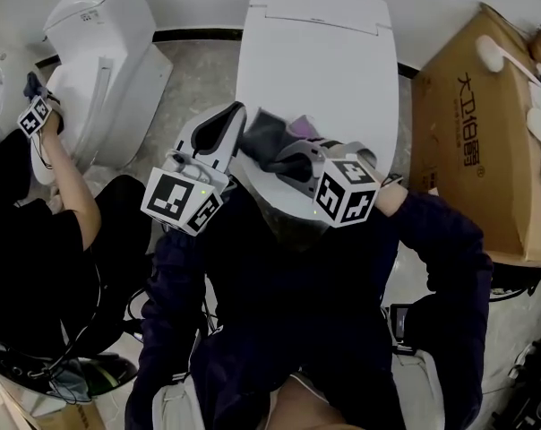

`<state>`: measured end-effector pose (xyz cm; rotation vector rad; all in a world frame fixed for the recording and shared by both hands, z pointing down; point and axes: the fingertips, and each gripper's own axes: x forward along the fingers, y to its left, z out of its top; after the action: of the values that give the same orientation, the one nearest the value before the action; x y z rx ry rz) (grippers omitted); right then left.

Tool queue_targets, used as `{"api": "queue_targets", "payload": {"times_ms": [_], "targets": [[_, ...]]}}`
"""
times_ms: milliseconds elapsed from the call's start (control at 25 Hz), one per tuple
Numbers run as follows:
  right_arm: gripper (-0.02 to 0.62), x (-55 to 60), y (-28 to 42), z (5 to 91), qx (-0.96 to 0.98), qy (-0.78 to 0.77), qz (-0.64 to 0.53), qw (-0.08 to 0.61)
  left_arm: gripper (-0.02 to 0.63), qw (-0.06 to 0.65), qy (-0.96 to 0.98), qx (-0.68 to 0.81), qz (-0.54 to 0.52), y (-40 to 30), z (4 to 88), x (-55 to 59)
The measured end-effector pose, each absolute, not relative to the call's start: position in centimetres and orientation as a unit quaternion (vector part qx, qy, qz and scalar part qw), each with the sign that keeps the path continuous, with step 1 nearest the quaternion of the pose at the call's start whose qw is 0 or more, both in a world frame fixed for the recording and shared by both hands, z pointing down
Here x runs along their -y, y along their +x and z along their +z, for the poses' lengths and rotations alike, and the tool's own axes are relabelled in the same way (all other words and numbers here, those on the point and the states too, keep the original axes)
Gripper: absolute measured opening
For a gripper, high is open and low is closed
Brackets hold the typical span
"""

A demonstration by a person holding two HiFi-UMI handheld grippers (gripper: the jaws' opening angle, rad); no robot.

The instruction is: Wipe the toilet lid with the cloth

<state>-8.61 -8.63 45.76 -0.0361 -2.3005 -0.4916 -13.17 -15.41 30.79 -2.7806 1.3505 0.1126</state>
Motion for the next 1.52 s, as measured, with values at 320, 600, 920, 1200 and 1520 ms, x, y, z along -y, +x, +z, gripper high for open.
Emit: {"api": "queue_targets", "payload": {"times_ms": [320, 600, 920, 1200, 1520], "targets": [[0.058, 1.6, -7.5, 45.6, 0.913, -0.086, -0.128, 0.377, 0.015, 0.029, -0.898, -0.437, 0.041, -12.5, 30.2, 16.3], [0.058, 11.8, -8.3, 39.6, 0.944, 0.011, -0.139, 0.299, 0.015, 0.033, -0.890, -0.453, 0.036, -14.0, 30.3, 16.2], [0.058, 32.3, -7.0, 32.5, 0.918, 0.232, -0.198, 0.253, 0.015, 0.020, -0.883, -0.467, 0.042, -15.0, 30.5, 15.7], [0.058, 35.8, -9.7, 31.6, 0.925, 0.273, -0.174, 0.200, 0.015, 0.016, -0.868, -0.494, 0.042, -18.5, 31.2, 15.1], [0.058, 37.7, -10.3, 31.8, 0.916, 0.295, -0.182, 0.203, 0.015, 0.020, -0.871, -0.489, 0.047, -18.6, 30.8, 14.7]]}}
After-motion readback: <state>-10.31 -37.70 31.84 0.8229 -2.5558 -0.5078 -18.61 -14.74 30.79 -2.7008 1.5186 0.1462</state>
